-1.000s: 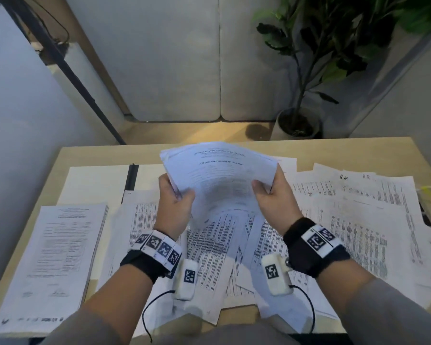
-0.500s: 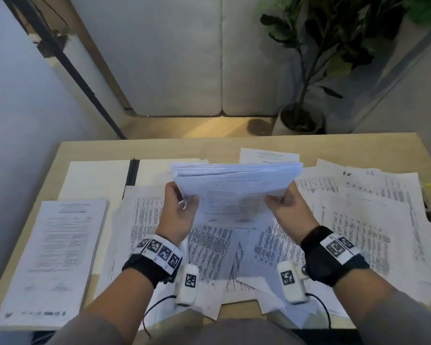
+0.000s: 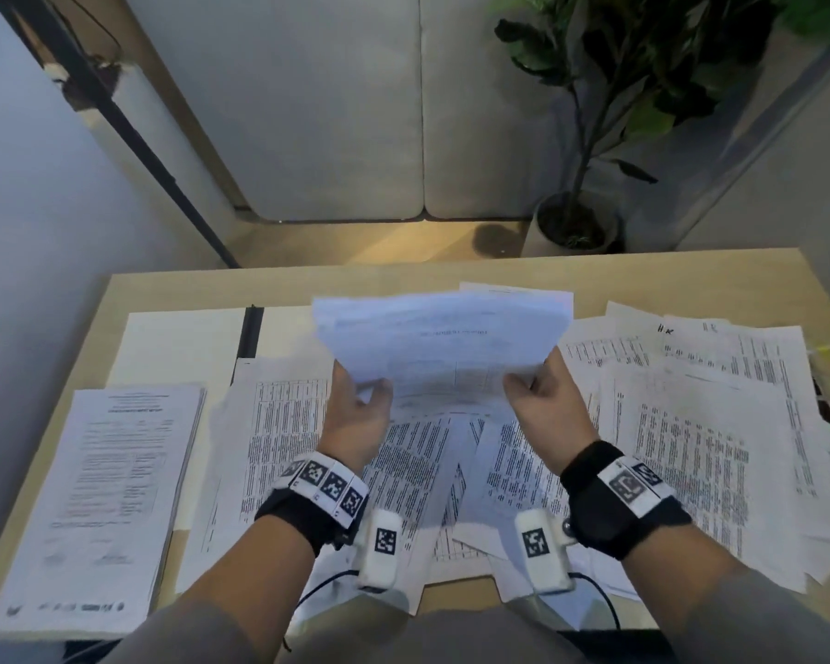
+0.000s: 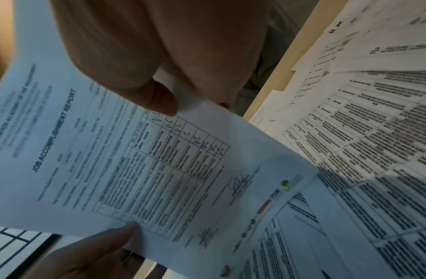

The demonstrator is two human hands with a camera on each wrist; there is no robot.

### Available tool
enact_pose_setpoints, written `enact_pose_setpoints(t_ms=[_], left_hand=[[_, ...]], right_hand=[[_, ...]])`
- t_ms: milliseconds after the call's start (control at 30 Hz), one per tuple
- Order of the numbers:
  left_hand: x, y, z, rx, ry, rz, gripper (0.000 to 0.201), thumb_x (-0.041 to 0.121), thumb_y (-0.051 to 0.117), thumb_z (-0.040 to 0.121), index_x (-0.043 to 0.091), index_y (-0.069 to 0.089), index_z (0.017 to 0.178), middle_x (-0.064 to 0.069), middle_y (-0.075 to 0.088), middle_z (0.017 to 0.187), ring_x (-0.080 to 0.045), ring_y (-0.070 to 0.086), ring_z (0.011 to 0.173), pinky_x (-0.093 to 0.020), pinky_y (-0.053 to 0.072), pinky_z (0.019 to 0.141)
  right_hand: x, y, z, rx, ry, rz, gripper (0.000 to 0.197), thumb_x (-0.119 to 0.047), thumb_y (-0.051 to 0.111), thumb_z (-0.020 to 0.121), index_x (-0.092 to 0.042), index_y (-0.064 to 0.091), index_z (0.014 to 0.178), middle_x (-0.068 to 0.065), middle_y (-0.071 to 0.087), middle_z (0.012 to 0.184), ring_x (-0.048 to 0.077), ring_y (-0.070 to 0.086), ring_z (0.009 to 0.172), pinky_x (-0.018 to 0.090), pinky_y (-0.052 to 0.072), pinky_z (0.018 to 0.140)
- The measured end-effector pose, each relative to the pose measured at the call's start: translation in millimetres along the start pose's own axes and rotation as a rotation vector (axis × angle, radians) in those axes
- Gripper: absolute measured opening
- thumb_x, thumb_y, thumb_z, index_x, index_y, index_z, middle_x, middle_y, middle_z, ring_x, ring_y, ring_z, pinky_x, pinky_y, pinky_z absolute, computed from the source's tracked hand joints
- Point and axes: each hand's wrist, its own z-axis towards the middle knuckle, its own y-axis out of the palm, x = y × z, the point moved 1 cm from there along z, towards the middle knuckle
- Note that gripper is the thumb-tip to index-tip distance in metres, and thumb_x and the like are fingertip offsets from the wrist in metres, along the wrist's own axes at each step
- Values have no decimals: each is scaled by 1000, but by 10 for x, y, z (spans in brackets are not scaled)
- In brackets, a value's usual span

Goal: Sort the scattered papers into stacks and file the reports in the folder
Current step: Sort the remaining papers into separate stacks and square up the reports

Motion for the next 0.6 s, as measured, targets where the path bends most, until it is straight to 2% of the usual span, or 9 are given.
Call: enact_pose_setpoints(t_ms=[67, 100, 200, 233, 300, 367, 433, 500, 600], left_hand=[[-33, 4, 0, 1, 18, -6, 60, 10, 58, 102, 15, 30, 155, -2, 57, 136, -19, 56, 128, -5, 52, 71], [-17, 12, 0, 0, 38, 3, 59, 11, 58, 103, 18, 31, 155, 1, 56, 138, -15, 56, 128, -5, 52, 74], [99, 24, -64, 16, 95, 52, 54, 16, 55, 105, 24, 34, 154, 9, 58, 141, -8, 57, 127, -25, 49, 103], [152, 24, -82, 25, 118, 41, 53, 15, 54, 105, 24, 35, 154, 10, 59, 140, -5, 57, 126, -26, 47, 106], [259, -13, -95, 47, 197, 24, 51, 16, 53, 106, 23, 35, 153, 16, 57, 140, 3, 55, 126, -17, 45, 104], [269, -66, -85, 59, 254, 58, 52, 23, 54, 105, 24, 35, 153, 12, 53, 145, -3, 53, 132, -21, 44, 107], [165, -82, -87, 26, 172, 74, 59, 27, 56, 104, 26, 30, 156, 8, 51, 149, -12, 52, 135, -33, 45, 109], [108, -77, -128, -12, 63, 83, 70, 29, 60, 102, 26, 21, 160, 8, 49, 152, -12, 52, 137, -37, 46, 110], [184, -123, -153, 49, 154, 6, 57, 17, 64, 100, 32, 33, 146, 10, 55, 141, -3, 54, 131, -36, 47, 112]], right_hand=[[29, -2, -3, -1, 14, -8, 56, 5, 49, 102, -30, 48, 146, -12, 66, 137, 3, 58, 131, 41, 42, 119], [29, -10, 4, -5, 23, -13, 54, 3, 49, 103, -31, 49, 145, -12, 66, 137, 3, 58, 131, 42, 41, 119], [-25, 11, -11, 12, 31, -25, 48, 0, 50, 104, -33, 54, 139, -14, 67, 135, 0, 59, 128, 40, 42, 119], [-74, 14, -20, 23, -3, -28, 47, 0, 50, 104, -34, 55, 136, -15, 67, 134, 1, 58, 129, 40, 42, 118], [-183, -14, -24, 36, -89, -18, 47, 2, 49, 104, -32, 55, 136, -14, 66, 136, 4, 56, 132, 36, 43, 117], [-191, -58, -16, -20, -158, -20, 47, 3, 46, 105, -25, 50, 143, -10, 63, 141, 6, 54, 136, 31, 43, 115], [-80, -64, -22, -83, -139, -105, 49, 0, 45, 107, -24, 45, 149, -11, 59, 145, 6, 50, 140, 36, 40, 119], [44, -52, -24, -111, -74, -179, 52, -2, 46, 106, -29, 42, 151, -20, 58, 143, -1, 48, 139, 44, 38, 121], [-6, -74, -48, -111, -79, -211, 55, -3, 49, 105, -33, 36, 148, -30, 59, 128, -9, 56, 121, 37, 48, 112]])
